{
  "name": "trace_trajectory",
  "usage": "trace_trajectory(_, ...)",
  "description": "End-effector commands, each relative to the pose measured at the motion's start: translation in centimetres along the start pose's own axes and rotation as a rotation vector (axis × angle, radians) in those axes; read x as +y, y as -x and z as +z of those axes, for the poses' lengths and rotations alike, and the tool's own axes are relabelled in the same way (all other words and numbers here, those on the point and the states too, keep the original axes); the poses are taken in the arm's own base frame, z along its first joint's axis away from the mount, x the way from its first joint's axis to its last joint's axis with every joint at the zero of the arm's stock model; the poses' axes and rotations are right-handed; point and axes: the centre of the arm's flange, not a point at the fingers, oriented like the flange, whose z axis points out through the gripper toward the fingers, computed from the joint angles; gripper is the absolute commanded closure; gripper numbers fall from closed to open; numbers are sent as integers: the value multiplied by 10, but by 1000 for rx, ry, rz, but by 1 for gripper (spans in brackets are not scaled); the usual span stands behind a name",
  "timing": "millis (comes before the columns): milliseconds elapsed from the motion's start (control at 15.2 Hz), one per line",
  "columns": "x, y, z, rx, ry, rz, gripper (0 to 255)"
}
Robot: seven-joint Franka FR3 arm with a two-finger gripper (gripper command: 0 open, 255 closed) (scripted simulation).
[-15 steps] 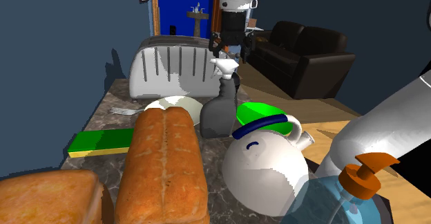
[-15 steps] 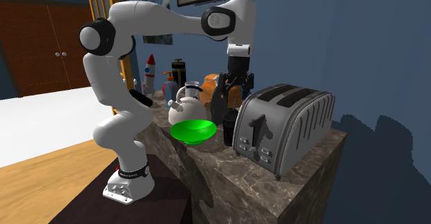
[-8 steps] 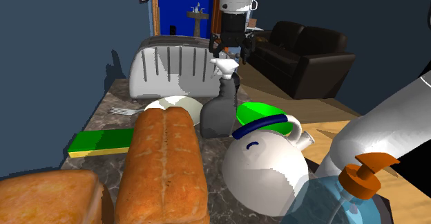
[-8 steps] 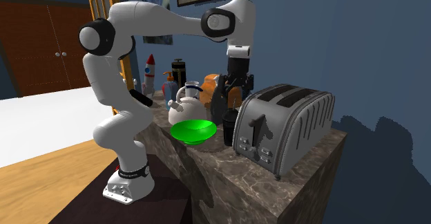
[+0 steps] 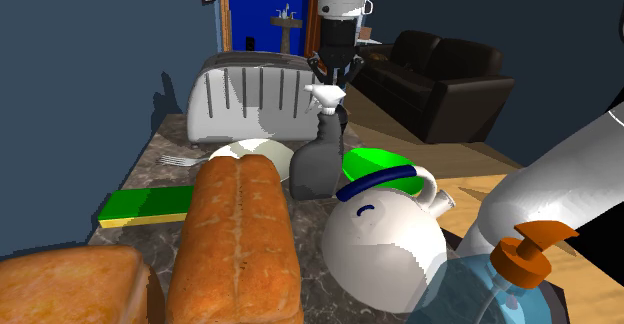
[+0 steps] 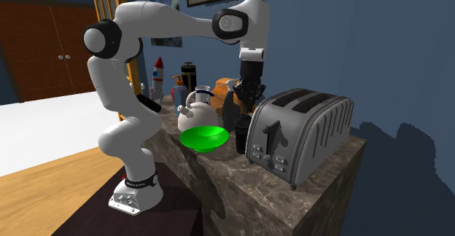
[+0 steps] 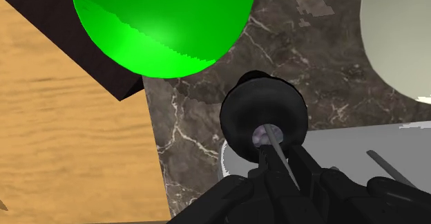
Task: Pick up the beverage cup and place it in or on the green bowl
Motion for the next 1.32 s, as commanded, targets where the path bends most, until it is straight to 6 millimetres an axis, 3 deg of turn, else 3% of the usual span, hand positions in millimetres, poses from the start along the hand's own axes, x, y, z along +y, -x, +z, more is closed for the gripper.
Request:
trace_trajectory(0,0,0,0,0,0,0,255)
trace_trajectory(1254,10,-4,-94,0,0,0,255)
